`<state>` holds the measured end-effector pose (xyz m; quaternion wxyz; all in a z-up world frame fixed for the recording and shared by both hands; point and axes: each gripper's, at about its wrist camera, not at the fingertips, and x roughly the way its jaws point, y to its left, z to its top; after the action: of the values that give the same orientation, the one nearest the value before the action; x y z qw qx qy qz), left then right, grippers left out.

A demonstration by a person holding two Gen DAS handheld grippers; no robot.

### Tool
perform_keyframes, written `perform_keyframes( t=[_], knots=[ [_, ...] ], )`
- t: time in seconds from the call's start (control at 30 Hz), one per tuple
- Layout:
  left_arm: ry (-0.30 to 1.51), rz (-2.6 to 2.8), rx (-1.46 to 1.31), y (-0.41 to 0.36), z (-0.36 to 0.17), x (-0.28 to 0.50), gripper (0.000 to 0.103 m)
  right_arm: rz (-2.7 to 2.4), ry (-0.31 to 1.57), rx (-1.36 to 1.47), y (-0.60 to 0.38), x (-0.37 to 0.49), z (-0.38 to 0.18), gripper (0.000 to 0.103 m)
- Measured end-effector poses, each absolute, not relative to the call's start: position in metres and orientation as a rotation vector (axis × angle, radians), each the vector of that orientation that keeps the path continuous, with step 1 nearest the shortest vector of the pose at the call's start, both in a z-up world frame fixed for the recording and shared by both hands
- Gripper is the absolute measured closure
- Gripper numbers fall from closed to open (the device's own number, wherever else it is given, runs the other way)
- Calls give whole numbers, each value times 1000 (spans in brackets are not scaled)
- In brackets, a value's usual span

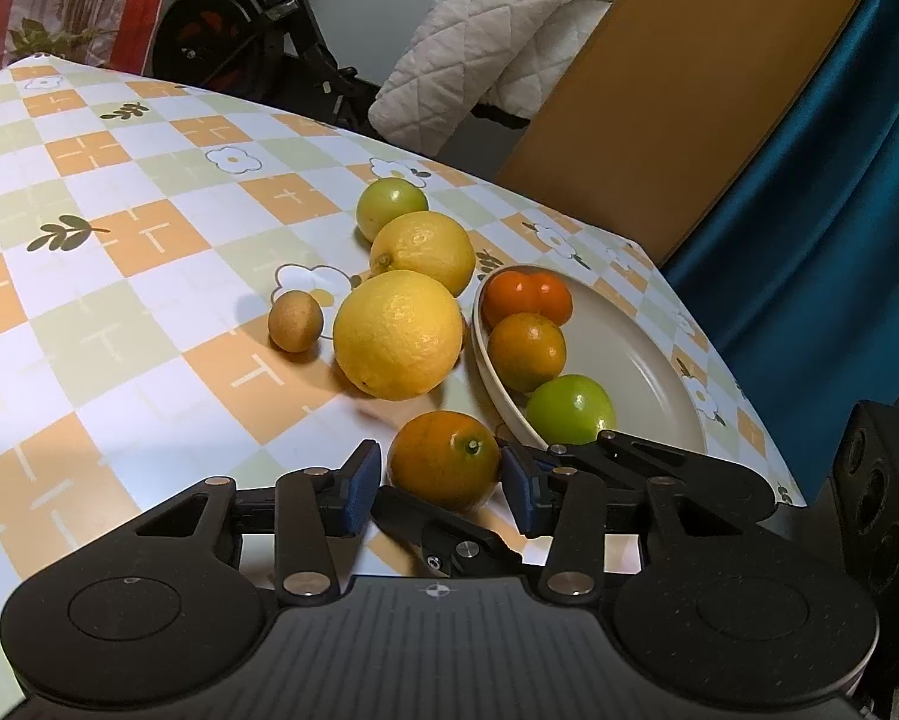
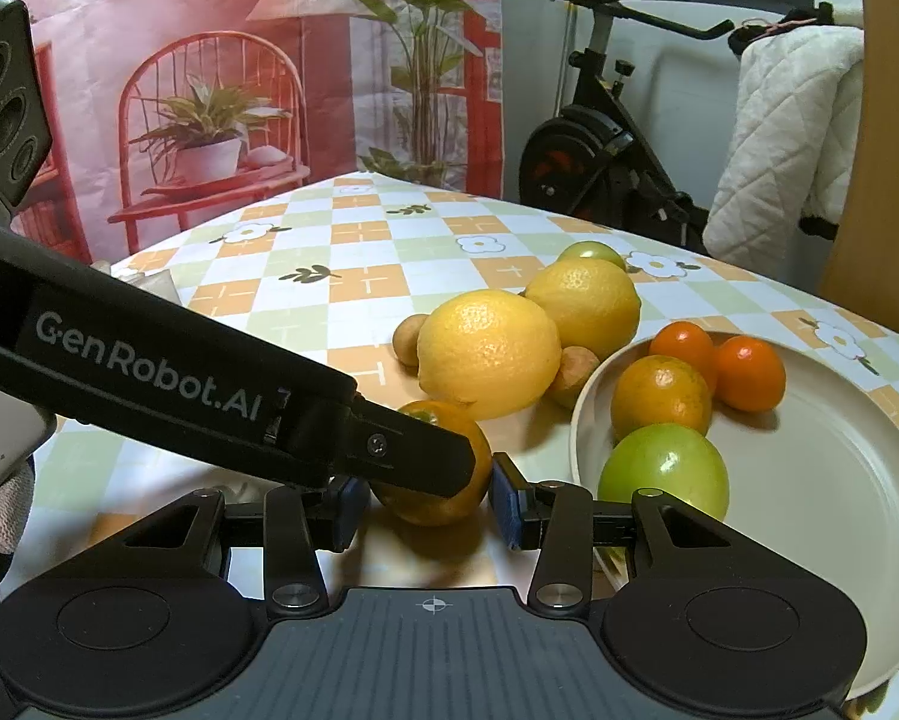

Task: Organize fruits
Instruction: 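Close the left gripper on the dark orange and lift it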

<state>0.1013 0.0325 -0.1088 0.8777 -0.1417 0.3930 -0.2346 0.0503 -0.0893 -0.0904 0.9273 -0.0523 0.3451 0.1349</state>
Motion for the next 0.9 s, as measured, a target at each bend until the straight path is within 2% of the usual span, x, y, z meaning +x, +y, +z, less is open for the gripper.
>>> perform_keyframes(
  t=[0.07, 0.6, 0.9],
  knots=[
    [814, -493, -293, 32, -108, 101, 60, 278, 708, -99, -91, 50, -90, 63],
    [819, -492, -264, 23, -105, 94, 60, 266, 716, -48, -99, 43, -90, 63],
    [777, -511, -174, -2, -71, 89, 60, 229, 636, 3, -113, 26, -67, 64]
  ],
)
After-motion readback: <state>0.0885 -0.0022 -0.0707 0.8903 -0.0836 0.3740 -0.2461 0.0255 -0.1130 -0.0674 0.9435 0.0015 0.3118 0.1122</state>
